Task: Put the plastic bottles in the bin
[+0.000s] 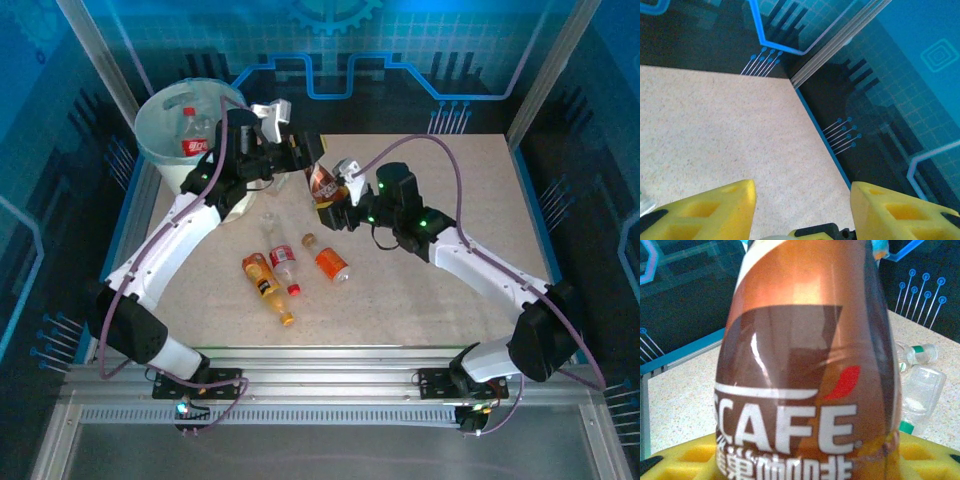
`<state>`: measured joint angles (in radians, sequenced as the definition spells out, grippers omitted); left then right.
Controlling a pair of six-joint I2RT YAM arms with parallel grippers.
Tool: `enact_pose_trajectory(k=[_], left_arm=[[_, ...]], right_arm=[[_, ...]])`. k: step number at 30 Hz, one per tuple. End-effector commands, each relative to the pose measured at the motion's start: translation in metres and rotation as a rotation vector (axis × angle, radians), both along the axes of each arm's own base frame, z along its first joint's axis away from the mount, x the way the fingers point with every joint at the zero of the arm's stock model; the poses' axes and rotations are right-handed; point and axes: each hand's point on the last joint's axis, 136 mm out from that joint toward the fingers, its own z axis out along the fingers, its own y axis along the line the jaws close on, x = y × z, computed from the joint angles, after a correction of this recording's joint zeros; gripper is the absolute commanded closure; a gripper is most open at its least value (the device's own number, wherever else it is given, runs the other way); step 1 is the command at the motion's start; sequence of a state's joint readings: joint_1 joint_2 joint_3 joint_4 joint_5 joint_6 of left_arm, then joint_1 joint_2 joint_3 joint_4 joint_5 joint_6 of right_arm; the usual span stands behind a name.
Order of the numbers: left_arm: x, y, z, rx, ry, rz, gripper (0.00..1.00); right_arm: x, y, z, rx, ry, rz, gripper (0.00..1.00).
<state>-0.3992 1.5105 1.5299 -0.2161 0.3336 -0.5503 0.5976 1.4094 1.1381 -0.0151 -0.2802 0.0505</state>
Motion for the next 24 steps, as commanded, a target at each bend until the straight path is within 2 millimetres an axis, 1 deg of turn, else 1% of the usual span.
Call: enact_pose_trajectory(k=[1,3,5,6,8,9,11,16,19,21,24], left_arm=[[-0.0252,-0.0011,0.0105,-0.025,-0.001,-0.048,0.55],[-0.0268,0.0007,0.0079,-0.023,0.0,-0.042,0.61],[-0.0276,0.0024,0.0057,-0.02,0.003,-0.036,0.61],[-0.0282,0.0028,0.0049,-0.018,0.004,-0.034,0.59],[-0.0279,0.0033,0.0029,-0.016,0.01,-0.03,0.45],[-0.0275,0.0032,0.0015,-0.014,0.015,-0.03,0.4],[-0.0274,0.0026,0.0019,-0.014,0.016,-0.032,0.41],[-0.0265,0.0012,0.0054,-0.015,0.005,-0.041,0.55],[-0.0254,0.0019,0.004,-0.013,0.007,-0.035,0.63],[-0.0252,0.0024,0.0043,-0.011,0.003,-0.031,0.75],[-0.0238,0.005,0.0048,-0.004,0.001,-0.013,0.89]], right_arm=[[-0.0003,-0.0009,-0.0017,-0.011,-0.003,-0.026,0.46],[0.0,-0.0005,-0.0023,-0.018,-0.001,-0.028,0.46],[-0.0003,-0.0003,-0.0027,-0.024,-0.001,-0.027,0.46],[-0.0001,-0.0004,-0.0027,-0.027,-0.002,-0.027,0.46],[-0.0003,-0.0002,-0.0039,-0.031,0.0,-0.028,0.46],[0.0002,-0.0008,-0.0048,-0.034,0.001,-0.031,0.46],[0.0004,-0.0008,-0.0052,-0.036,0.004,-0.033,0.45],[0.0038,-0.0017,-0.0082,-0.05,0.008,-0.047,0.45],[0.0069,-0.0027,-0.007,-0.052,0.007,-0.063,0.45],[0.0078,-0.0025,-0.006,-0.053,0.006,-0.065,0.44],[0.0092,-0.0028,-0.006,-0.054,0.01,-0.073,0.39]])
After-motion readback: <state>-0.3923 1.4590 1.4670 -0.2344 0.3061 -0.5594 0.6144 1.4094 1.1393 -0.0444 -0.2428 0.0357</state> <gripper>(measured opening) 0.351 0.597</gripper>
